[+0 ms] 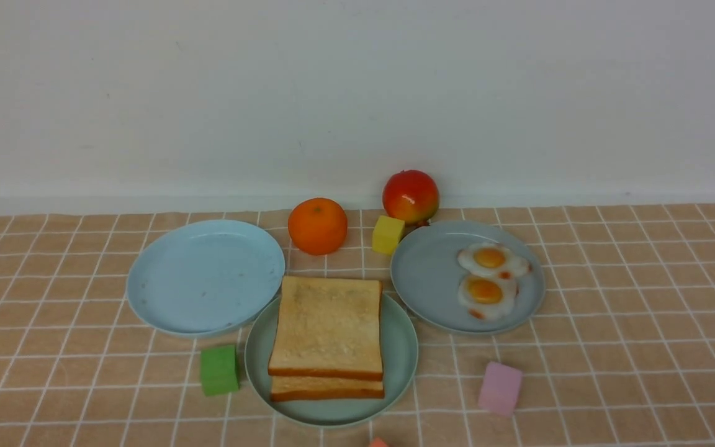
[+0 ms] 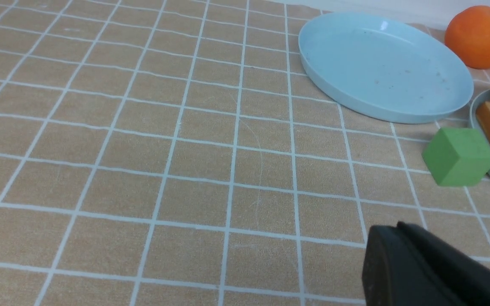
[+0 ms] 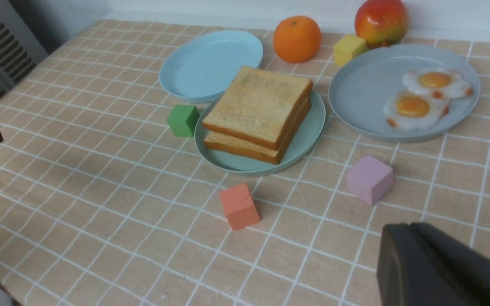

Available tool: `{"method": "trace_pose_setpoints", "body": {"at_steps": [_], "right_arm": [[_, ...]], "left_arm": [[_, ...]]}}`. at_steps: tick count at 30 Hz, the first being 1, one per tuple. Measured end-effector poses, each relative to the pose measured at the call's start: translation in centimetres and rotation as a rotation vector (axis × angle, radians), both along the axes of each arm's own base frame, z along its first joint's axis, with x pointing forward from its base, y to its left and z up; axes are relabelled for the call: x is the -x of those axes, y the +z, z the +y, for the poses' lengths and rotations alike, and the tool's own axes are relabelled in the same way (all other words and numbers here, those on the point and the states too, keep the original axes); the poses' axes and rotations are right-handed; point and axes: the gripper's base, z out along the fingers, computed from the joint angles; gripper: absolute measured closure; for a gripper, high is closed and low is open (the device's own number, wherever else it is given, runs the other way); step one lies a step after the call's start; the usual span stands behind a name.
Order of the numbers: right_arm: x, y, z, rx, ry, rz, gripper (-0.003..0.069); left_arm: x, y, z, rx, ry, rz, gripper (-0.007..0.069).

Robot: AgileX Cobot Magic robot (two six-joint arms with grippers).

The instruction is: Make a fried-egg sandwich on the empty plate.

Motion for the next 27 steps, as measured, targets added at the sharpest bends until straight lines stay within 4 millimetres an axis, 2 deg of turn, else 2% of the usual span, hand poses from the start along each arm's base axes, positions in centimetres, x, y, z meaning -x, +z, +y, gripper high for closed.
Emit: {"method": "trace_pose_setpoints", "body": {"at_steps": [5,12,17,21,22,24,27], "right_arm": [[0.0,-0.1,-0.1,0.011,-0.007,-0.007,0.0622],[-1.1,0.5,-1.5,0.151,-0.142,-0.187,0.0613],[-1.5,-1.4,-1.9,0.209,-0.182,-0.208,0.0607],[-2.0,-5.9,-2.4,0.244,-0.301,-0.223,0.0597],[-2.0,-6.1,-2.5,0.246,-0.308,-0.223,0.0597],[-2.2,-8.0,-2.7,0.251,-0.367,-0.228,0.0594],[-3.1,-13.0,-3.2,0.282,-0.479,-0.152,0.0588]], "left_arm": [[0.0,0.0,0.0,0.000,0.000,0.000,0.0607],[0.0,0.0,0.0,0.000,0.000,-0.002,0.0607],[0.0,0.0,0.0,0.000,0.000,-0.002,0.0607],[0.0,0.0,0.0,0.000,0.000,-0.003,0.0607],[0.0,0.0,0.0,0.000,0.000,-0.003,0.0607],[0.0,0.0,0.0,0.000,0.000,-0.003,0.0607],[0.0,0.0,0.0,0.000,0.000,-0.003,0.0606]]}}
